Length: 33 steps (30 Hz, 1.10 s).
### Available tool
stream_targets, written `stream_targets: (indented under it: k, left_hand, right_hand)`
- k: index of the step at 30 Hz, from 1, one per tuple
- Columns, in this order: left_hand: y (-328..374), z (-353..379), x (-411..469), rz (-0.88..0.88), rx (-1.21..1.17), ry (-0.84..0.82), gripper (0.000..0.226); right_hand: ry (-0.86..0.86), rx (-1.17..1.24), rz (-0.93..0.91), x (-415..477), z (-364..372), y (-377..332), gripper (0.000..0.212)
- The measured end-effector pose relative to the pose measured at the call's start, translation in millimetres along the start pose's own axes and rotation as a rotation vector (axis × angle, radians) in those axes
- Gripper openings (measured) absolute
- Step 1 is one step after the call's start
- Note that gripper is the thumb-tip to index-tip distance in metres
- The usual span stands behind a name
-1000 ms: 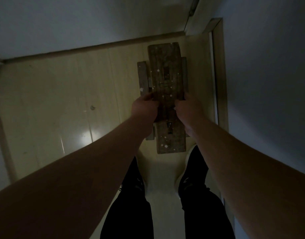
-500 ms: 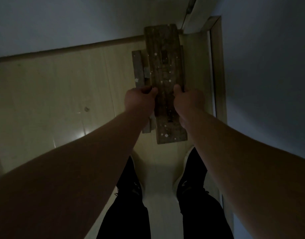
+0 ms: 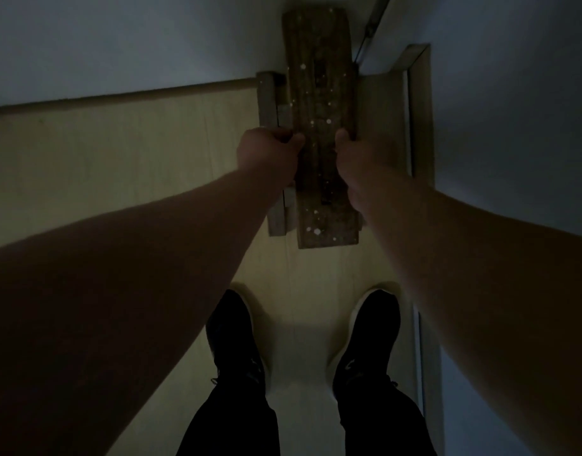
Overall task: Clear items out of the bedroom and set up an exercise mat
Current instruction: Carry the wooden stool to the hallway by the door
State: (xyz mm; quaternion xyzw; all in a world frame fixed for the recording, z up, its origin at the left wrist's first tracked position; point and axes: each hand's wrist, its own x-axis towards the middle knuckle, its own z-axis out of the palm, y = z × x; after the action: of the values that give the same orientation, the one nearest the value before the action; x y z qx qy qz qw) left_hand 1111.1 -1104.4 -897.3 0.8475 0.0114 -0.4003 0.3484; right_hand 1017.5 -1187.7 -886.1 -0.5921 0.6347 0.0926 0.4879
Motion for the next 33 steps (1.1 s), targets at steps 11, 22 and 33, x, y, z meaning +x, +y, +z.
stream_targets:
  k: [11, 22, 33]
  left_hand:
    - [36, -49, -118, -0.192, -0.087, 0.031, 0.033]
    - [185, -209, -351, -0.272, -0.516, -0.143, 0.02]
    - [308, -350, -537, -0.009, -0.707, -0.25, 0.013]
  right_hand:
    - [0.218, 0.027, -0.074, -100, -48, -15, 0.044]
    - [0.148, 0.364, -0.108, -369, -173, -131, 0.05]
    - [0.165, 0.534, -0.346, -583, -276, -234, 0.016]
